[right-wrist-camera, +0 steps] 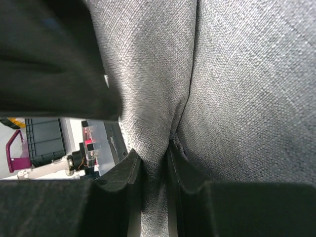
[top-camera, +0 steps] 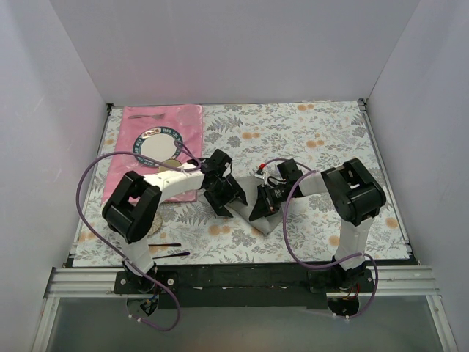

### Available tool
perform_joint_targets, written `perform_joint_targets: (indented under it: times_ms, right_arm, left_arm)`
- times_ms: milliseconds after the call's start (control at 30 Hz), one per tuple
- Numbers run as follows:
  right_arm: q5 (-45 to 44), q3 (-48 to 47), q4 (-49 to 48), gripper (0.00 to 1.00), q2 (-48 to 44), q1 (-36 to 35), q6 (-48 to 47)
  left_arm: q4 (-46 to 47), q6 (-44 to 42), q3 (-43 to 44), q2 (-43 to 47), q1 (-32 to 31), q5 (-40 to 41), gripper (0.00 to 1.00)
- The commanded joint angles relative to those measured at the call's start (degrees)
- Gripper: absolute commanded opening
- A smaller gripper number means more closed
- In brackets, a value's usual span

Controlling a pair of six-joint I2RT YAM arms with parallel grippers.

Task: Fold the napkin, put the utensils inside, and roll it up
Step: Roll the napkin with the utensil

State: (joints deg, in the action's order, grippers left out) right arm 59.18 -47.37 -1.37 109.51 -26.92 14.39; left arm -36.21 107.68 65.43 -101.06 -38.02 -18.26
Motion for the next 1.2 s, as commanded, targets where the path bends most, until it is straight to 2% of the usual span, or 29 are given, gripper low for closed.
perform_joint_targets:
  times_ms: [0,200,367,400,567,600,767,833,867,900,933,967,1000,1100,1167]
  right_arm:
    - [-5.1,-0.1,6.7,0.19,2.4,0.5,-3.6]
    - [-5.3,-0.1,7.2,0.17,2.1,0.6,-3.8]
    - [-6.7,0.3,8.8,0.18,0.3,0.6,-4.7]
    - [-7.9,0.2,10.3,0.23,-1.0,0.6,-4.9]
    - [-14.3,-3.1,17.4,0.42,-7.0,-0.4,-7.1]
    - [-17.0,-3.9,18.8,0.48,-9.3,-1.0,-8.1]
    - [-27.8,-7.0,25.5,0.59,-18.6,-4.3,-8.5]
    - [-37.8,-7.6,26.4,0.63,-22.0,-7.9,-7.9]
    - [-46.2,-7.6,26.5,0.64,-24.8,-9.7,-8.2]
    - [-50.9,-7.9,26.7,0.66,-25.8,-14.3,-8.7]
    - [-55.3,-8.1,26.6,0.67,-26.7,-16.7,-9.3]
    - [-63.6,-8.0,26.4,0.68,-27.6,-19.1,-9.3]
    - [-66.7,-8.1,26.2,0.69,-27.8,-23.1,-9.4]
    - [-75.9,-8.8,26.2,0.75,-26.4,-29.1,-9.6]
    - [-80.8,-8.9,26.2,0.75,-24.3,-31.0,-9.6]
  left_arm:
    - [3.2,2.3,-0.6,-1.9,0.1,0.9,0.63]
    - [4.5,1.7,-0.7,-4.5,0.4,2.3,0.6]
    - [4.0,0.3,0.0,-6.1,0.4,4.2,0.48]
    - [4.0,0.2,-0.2,-6.4,0.4,4.3,0.42]
    - [3.8,-0.6,-0.5,-7.5,0.4,4.4,0.29]
    - [3.6,-1.1,-0.4,-7.8,0.4,4.4,0.28]
    - [3.0,-2.0,0.1,-7.7,0.4,3.8,0.25]
    - [2.6,-2.4,0.4,-7.5,0.4,3.6,0.25]
    - [2.5,-2.5,0.7,-7.3,0.4,3.1,0.25]
    - [2.2,-2.6,0.8,-7.2,0.4,3.0,0.25]
    - [2.2,-2.7,0.8,-7.1,0.4,2.7,0.25]
    - [2.2,-2.7,0.9,-7.1,0.4,2.3,0.25]
    - [2.1,-2.7,0.9,-7.0,0.4,2.1,0.25]
    - [1.8,-2.9,1.0,-7.3,0.5,1.2,0.25]
    - [1.9,-2.6,1.0,-7.4,0.5,0.6,0.25]
